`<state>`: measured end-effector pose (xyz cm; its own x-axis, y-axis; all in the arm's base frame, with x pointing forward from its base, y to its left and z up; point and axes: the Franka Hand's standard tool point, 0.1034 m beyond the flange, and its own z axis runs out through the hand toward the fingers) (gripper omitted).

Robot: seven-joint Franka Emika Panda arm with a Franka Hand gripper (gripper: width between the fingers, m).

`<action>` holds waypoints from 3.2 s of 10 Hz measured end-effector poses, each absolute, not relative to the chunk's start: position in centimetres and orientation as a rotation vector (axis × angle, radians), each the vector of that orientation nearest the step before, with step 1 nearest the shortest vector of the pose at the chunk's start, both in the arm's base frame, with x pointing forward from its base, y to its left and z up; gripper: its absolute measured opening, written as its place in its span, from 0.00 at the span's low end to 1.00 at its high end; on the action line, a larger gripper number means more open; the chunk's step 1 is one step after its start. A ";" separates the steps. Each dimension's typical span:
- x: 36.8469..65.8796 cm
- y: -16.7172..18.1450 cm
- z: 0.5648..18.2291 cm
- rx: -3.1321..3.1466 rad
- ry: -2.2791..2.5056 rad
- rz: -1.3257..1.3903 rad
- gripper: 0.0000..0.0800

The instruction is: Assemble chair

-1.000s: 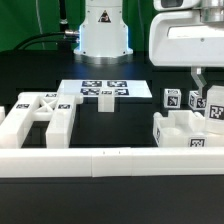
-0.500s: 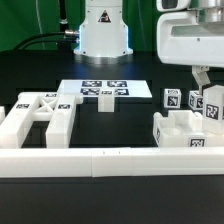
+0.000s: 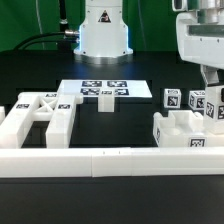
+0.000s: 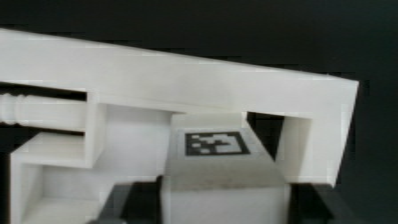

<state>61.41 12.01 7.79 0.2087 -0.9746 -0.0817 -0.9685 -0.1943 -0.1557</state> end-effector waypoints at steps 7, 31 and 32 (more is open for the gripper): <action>61.3 12.1 7.9 -2.759 1.172 -0.084 0.81; 61.5 12.0 7.6 -2.632 1.516 -0.138 0.36; 61.5 12.1 7.6 -2.546 1.661 -0.113 0.36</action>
Offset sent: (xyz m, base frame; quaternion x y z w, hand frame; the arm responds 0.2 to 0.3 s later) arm 0.0000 0.0000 0.0000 0.0000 0.0000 -0.1296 0.9916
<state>61.49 12.12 7.63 0.4025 -0.9154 0.0075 -0.9080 -0.4002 -0.1241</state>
